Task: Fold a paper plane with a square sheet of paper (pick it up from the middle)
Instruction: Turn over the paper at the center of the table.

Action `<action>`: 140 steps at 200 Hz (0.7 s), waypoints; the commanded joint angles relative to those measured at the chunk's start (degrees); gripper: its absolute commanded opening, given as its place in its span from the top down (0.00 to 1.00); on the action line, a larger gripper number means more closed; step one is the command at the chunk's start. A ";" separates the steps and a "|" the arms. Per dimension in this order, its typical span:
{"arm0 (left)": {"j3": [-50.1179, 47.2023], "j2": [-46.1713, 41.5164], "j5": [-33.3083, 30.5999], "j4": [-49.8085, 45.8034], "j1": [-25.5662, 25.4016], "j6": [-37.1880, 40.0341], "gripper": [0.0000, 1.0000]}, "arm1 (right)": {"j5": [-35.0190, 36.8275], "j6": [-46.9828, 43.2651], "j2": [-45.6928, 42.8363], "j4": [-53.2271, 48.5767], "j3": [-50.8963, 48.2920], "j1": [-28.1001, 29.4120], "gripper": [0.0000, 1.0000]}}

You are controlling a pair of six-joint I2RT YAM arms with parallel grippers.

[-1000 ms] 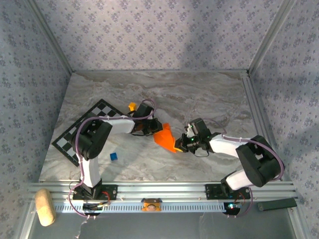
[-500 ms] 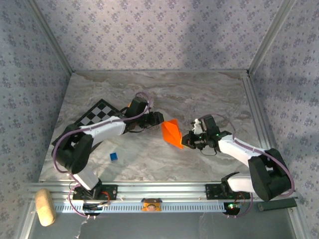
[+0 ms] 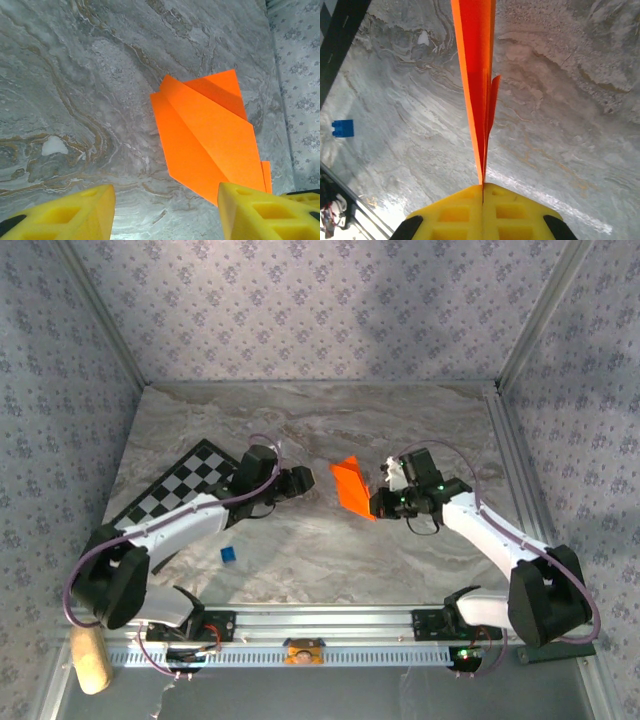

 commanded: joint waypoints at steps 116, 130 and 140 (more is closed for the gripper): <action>-5.09 -6.68 -7.99 3.70 0.14 -0.30 0.37 | 32.22 -5.82 2.54 -14.59 9.48 9.41 0.98; -5.65 -7.35 -8.96 3.12 0.37 -0.77 0.35 | 36.15 -5.38 3.29 -16.72 9.85 9.47 0.98; -5.92 -7.88 -9.34 2.81 0.73 -1.00 0.34 | 38.40 -5.28 4.20 -18.03 10.26 9.62 0.98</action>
